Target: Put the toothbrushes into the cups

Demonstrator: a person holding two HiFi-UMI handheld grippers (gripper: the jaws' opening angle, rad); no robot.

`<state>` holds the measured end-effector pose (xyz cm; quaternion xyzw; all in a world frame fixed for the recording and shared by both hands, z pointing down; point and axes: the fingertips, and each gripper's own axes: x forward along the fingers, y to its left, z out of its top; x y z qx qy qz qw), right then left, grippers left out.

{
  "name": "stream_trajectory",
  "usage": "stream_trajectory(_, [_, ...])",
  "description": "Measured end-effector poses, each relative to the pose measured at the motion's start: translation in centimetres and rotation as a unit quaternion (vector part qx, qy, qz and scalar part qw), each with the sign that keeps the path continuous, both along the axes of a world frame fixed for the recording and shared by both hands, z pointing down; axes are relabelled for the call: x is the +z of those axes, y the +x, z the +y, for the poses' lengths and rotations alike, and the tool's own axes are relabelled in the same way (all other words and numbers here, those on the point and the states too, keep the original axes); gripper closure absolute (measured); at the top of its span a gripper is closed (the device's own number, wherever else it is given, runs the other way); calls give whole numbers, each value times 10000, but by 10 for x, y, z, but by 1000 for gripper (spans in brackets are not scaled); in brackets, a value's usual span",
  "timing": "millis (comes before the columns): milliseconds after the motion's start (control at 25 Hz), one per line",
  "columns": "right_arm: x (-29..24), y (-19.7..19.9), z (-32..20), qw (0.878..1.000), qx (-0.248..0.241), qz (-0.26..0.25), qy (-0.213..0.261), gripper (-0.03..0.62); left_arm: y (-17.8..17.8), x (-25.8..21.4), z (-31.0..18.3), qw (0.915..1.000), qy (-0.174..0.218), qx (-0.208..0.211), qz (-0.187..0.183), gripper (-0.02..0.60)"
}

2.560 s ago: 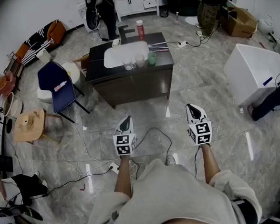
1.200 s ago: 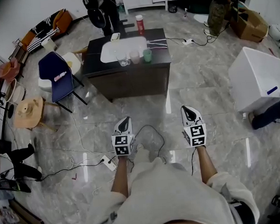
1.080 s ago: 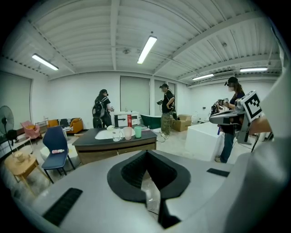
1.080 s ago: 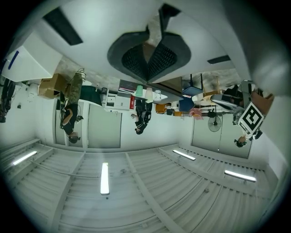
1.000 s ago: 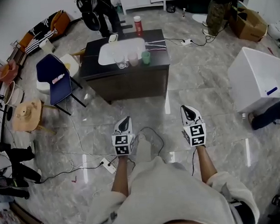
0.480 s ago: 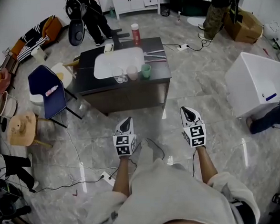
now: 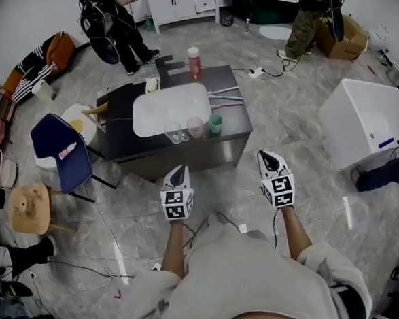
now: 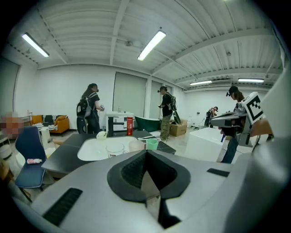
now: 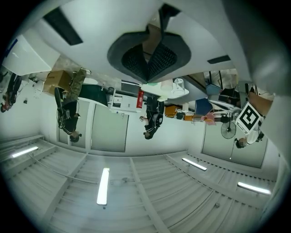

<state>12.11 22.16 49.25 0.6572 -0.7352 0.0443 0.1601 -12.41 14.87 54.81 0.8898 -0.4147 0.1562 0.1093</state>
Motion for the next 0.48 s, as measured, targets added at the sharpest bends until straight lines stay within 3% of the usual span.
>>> stream_trajectory(480, [11, -1, -82, 9990, 426, 22, -101, 580, 11, 6, -106, 9989, 1, 450, 87, 555])
